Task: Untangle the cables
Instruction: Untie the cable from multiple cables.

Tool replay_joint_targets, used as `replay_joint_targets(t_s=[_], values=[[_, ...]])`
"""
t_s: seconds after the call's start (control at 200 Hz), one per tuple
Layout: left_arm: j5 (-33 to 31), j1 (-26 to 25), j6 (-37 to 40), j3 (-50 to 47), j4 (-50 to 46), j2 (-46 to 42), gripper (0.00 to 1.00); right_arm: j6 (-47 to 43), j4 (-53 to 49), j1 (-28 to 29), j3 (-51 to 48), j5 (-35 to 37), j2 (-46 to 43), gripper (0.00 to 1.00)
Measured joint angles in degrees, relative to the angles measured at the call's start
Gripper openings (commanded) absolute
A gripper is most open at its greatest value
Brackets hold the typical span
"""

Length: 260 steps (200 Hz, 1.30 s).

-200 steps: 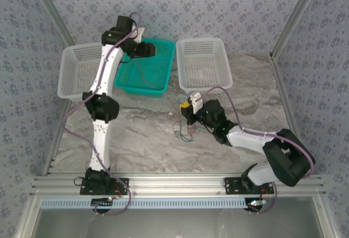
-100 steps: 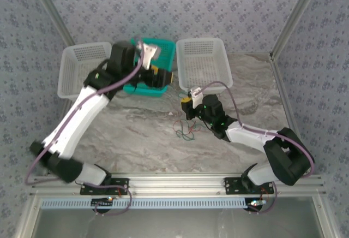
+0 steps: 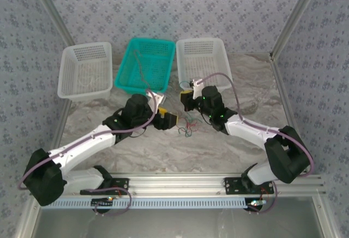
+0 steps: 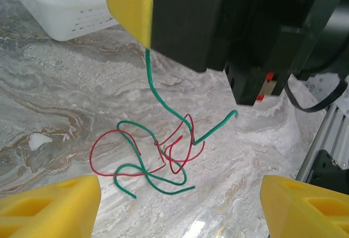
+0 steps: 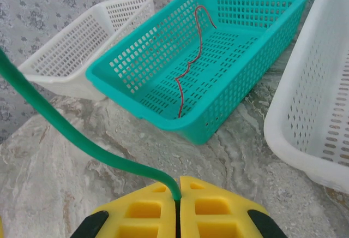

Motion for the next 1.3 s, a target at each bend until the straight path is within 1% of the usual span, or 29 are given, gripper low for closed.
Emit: replay_joint_targets(t_s=[0.1,0.185,0.24,0.35,0.505,0.655,0.75,0.789,0.819,0.894,0.989,1.149,1.299], values=[[-5.2,-0.3,-1.3,0.1,-1.9,0.6,0.74,0.2,-0.2,-0.4,0.1,0.2,0.2,0.00],[-7.5,0.0,-2.9,0.3,-3.7,2.7,0.74,0.7,-0.6,-1.0,0.0,0.1,0.5,0.00],[-7.4,-0.1,-4.0,0.3,-4.2,4.2,0.74,1.0,-0.7,-1.3,-0.4,0.1,0.5,0.00],[-6.2,-0.1,-5.7,0.5,-4.3,8.9,0.68,1.3,-0.8,-1.5,-1.2,-0.3,0.5,0.00],[-4.0,-0.2,-7.5,3.4,-3.9,18.7,0.63,1.5,-0.9,-1.5,-1.3,-0.7,0.6,0.00],[-3.3,-0.2,-7.6,7.0,-2.5,25.6,0.60,1.5,-1.2,-1.5,-1.3,-0.9,0.6,0.00],[-3.4,-0.2,-6.4,10.6,-2.2,30.0,0.58,1.5,-1.4,-1.5,-1.3,-1.4,0.6,0.00],[-3.6,-0.2,-5.6,12.2,-2.3,31.8,0.56,1.5,-1.5,-1.5,-1.3,-1.5,0.6,0.00],[-3.9,-0.2,-5.0,13.1,-2.3,32.9,0.52,1.5,-1.6,-1.5,-1.4,-1.7,0.6,0.00],[-4.3,-0.2,-3.5,14.7,-2.6,35.1,0.48,1.4,-1.7,-1.5,-1.5,-2.0,0.6,0.00],[-4.7,-0.2,-1.7,16.5,-3.4,37.8,0.47,1.4,-2.1,-1.5,-1.7,-2.3,0.6,0.00],[-5.1,-0.2,-0.1,16.8,-3.5,40.1,0.44,1.4,-2.5,-1.5,-1.7,-2.3,0.6,0.00],[-5.6,-0.1,0.8,17.1,-3.8,40.2,0.35,1.3,-2.5,-1.5,-1.7,-2.5,0.6,0.00]])
